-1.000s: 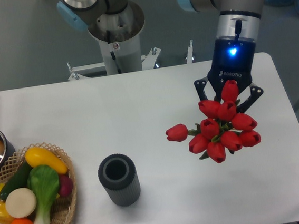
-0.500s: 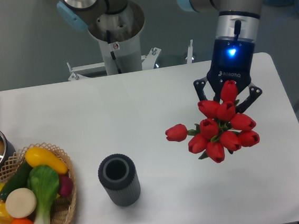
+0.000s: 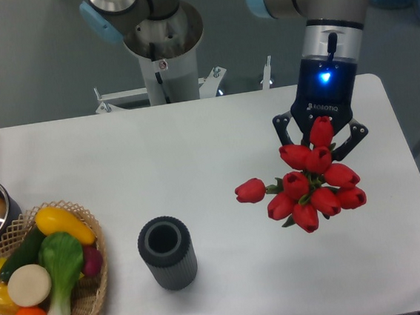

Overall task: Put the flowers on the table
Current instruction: 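Lower the held tulips toward the table beside the black vase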

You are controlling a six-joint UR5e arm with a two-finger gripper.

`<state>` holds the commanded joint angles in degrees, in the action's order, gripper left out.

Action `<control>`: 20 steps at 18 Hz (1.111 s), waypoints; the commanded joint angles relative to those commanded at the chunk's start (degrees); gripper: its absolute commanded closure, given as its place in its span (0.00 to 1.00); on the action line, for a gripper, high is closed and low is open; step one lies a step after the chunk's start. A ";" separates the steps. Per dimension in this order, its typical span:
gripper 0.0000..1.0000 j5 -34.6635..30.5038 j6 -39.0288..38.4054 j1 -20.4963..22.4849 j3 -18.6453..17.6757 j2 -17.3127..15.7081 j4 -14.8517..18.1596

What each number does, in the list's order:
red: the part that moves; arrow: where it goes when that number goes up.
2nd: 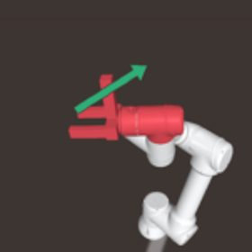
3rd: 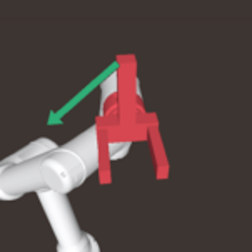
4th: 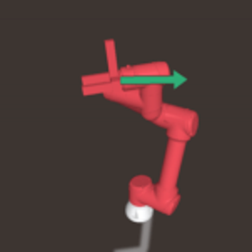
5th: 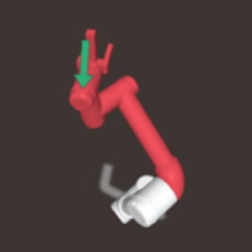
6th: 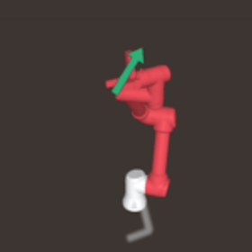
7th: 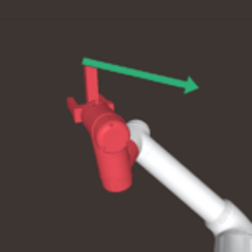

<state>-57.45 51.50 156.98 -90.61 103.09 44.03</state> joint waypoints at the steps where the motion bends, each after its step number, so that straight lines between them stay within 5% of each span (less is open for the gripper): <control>1: 0.79 -2.38 0.17 -0.87 -0.26 0.52 0.00; 9: 0.79 -19.26 4.22 -7.99 -2.37 4.39 0.61; 20: 0.79 -28.68 9.40 -12.13 -4.75 9.66 4.04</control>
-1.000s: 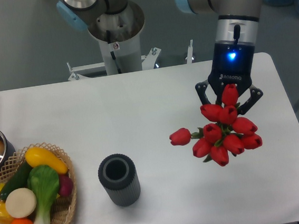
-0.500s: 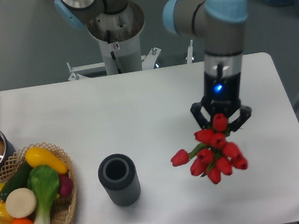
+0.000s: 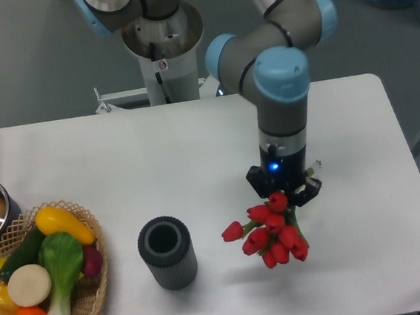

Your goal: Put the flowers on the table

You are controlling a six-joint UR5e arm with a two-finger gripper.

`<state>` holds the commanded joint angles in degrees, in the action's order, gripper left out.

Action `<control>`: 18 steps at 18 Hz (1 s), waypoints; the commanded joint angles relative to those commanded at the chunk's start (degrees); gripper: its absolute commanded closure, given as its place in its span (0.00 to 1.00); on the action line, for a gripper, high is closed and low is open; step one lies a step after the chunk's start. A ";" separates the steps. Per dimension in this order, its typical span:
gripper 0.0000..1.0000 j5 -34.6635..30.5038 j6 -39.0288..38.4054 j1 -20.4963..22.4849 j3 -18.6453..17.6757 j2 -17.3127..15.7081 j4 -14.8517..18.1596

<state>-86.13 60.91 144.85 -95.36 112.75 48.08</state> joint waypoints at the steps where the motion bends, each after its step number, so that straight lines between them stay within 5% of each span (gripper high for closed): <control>1: 0.79 0.00 -0.09 -0.09 -0.09 0.62 0.00; 18: 0.73 -1.41 -0.53 -1.32 1.23 6.60 -0.44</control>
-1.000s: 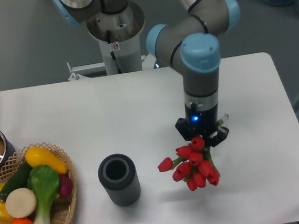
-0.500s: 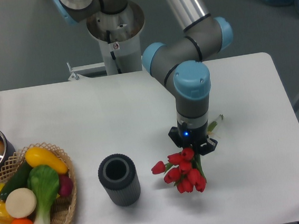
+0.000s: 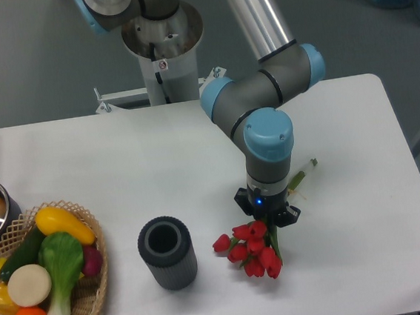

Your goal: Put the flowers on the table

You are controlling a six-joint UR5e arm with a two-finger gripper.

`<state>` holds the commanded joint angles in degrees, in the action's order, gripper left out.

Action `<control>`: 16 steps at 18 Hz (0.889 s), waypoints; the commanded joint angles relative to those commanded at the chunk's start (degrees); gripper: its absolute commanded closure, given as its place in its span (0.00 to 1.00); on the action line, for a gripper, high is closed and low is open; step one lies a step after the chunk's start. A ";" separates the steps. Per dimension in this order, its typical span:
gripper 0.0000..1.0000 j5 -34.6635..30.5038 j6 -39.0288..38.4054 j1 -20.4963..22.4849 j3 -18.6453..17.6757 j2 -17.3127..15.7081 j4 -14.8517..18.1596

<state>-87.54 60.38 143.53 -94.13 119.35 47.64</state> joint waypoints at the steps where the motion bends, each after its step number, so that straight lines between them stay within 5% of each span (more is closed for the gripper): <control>1: 0.72 0.00 0.00 0.00 0.26 0.26 0.00; 5: 0.52 0.00 0.26 0.00 1.31 0.62 -0.17; 7: 0.06 -0.09 0.35 0.17 3.77 1.66 -0.44; 8: 0.00 -0.44 0.26 0.18 4.91 2.19 -0.44; 16: 0.00 -5.72 -3.86 2.54 5.54 -0.08 -1.76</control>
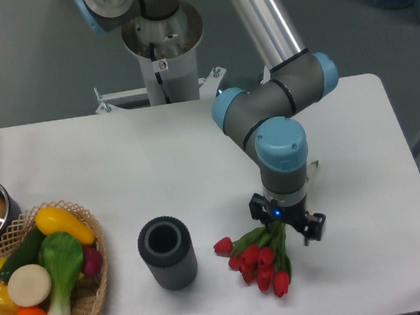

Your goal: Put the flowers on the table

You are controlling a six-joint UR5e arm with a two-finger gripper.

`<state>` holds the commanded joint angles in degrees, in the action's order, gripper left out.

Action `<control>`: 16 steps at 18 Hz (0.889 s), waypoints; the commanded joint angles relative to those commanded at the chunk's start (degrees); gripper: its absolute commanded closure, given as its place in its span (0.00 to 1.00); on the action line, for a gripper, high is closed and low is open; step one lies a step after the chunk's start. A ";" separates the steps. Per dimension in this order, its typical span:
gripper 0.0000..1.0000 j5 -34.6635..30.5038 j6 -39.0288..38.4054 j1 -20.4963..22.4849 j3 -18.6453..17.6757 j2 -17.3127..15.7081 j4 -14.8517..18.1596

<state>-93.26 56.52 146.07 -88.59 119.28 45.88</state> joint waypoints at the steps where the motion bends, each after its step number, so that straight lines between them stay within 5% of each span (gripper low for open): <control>1: 0.00 0.53 -0.01 0.44 0.35 -0.53 0.00; 9: 0.00 4.31 0.25 4.31 1.67 -4.49 0.79; 16: 0.00 4.22 7.90 5.72 -1.05 -5.89 0.88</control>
